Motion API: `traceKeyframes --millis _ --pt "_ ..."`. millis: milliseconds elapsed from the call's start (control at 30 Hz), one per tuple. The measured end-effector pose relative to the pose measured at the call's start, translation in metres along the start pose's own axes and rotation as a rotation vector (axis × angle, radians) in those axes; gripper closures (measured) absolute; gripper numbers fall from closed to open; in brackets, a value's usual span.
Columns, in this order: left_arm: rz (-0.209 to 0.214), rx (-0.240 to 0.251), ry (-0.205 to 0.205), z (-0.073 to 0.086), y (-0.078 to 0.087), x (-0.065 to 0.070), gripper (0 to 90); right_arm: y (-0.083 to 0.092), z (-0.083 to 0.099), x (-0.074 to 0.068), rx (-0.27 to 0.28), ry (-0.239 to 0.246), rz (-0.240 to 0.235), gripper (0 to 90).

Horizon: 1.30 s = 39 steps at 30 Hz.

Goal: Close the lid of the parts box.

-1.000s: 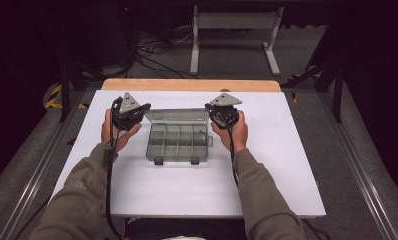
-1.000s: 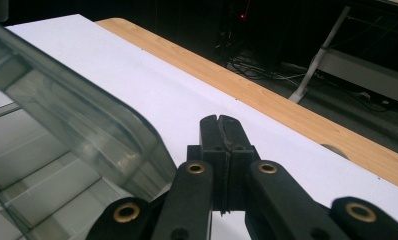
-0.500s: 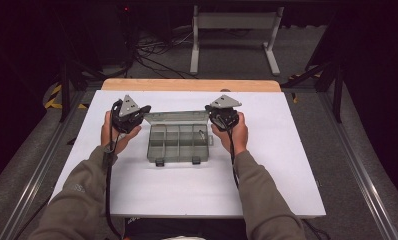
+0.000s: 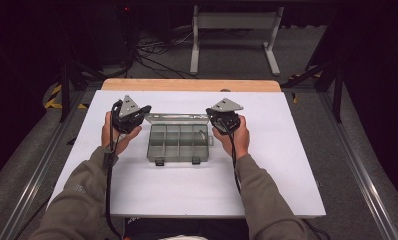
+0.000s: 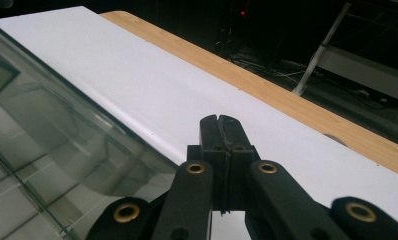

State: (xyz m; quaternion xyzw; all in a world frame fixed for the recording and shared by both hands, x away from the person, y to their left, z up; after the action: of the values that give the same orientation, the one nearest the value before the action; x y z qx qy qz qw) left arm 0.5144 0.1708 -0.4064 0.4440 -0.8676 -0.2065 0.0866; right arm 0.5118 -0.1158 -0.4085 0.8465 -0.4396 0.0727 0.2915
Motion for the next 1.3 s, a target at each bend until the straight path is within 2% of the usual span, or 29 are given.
traceKeyframes --millis 133,667,767,1300 --pt "-0.004 0.000 -0.009 0.002 0.000 -0.001 89.8 0.002 0.002 -0.002 0.003 0.000 -0.008 90.0" --pt "0.009 0.005 0.000 0.009 0.002 0.000 89.8 0.006 0.004 -0.006 0.007 0.004 -0.027 90.0" --pt "0.013 -0.002 -0.008 0.015 0.003 0.001 89.8 0.006 0.004 -0.007 0.008 0.001 -0.038 90.0" --pt "0.027 -0.008 -0.024 0.020 0.008 0.005 89.9 0.010 0.007 -0.011 0.011 0.006 -0.062 90.0"
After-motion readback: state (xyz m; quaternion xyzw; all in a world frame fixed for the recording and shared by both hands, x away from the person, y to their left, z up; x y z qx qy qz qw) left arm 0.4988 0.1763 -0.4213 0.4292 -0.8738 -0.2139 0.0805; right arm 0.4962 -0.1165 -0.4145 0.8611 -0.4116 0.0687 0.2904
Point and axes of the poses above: each handheld gripper's, and its own axes: y roughly backward along the jaws, z roughly out of its underside, x roughly to its right, the point moved 4 cm from there along -y, roughly forward along the jaws, and after that the axes turned 13 degrees about y, right-handed, at the moved point
